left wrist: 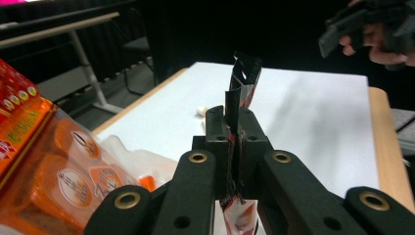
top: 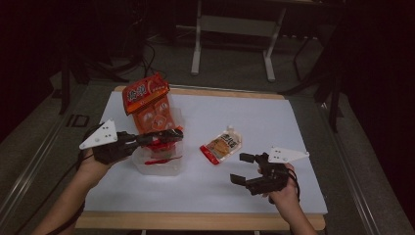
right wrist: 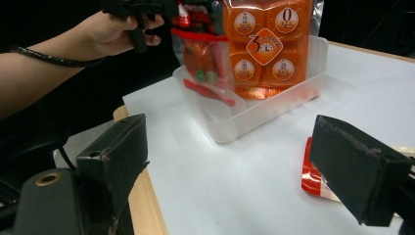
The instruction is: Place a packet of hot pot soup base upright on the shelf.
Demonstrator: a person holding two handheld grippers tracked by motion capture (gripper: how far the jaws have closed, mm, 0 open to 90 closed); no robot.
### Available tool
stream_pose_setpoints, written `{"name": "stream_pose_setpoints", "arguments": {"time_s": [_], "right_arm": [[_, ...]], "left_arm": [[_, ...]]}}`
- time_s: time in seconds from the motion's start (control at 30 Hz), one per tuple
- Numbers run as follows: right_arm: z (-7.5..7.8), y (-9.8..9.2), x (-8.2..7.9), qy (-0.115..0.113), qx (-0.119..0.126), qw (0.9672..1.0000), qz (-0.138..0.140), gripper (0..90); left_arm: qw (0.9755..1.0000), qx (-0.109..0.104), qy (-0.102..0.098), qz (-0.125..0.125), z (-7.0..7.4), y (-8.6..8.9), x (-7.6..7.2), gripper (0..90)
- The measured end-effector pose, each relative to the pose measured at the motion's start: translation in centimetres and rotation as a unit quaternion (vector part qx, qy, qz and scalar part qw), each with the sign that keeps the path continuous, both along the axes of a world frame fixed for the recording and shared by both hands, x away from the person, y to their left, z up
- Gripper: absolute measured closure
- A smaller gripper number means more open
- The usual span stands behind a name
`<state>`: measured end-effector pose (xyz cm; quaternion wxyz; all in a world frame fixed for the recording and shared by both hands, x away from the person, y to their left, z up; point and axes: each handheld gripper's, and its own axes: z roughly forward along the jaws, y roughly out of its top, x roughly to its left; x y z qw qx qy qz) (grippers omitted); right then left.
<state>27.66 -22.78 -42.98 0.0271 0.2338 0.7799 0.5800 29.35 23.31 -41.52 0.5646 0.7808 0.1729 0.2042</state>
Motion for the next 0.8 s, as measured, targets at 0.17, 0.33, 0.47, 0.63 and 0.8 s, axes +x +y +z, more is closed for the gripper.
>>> {"name": "stream_pose_setpoints", "arguments": {"time_s": [0.17,0.33,0.47,0.63,0.8], "right_arm": [[-0.1,0.0,0.1,0.003,0.000,1.0000,0.000,14.8],[-0.2,0.0,0.1,0.003,0.001,1.0000,-0.001,14.8],[-0.3,-0.1,0.1,0.003,-0.001,1.0000,-0.002,14.8],[-0.5,-0.1,0.2,0.005,-0.003,1.0000,-0.004,14.8],[-0.6,-0.1,0.2,0.005,-0.003,1.0000,-0.003,14.8]], "left_arm": [[0.9998,0.016,0.011,-0.003,-0.5,0.5,0.0,87.2],[0.9997,0.013,0.023,0.001,-1.7,0.8,0.3,86.9],[0.9994,0.010,0.034,-0.001,-2.8,0.9,0.5,86.6],[0.9988,0.012,0.046,-0.005,-3.9,0.8,0.5,86.2],[0.9985,0.011,0.053,-0.006,-4.9,0.8,0.6,85.9]]}}
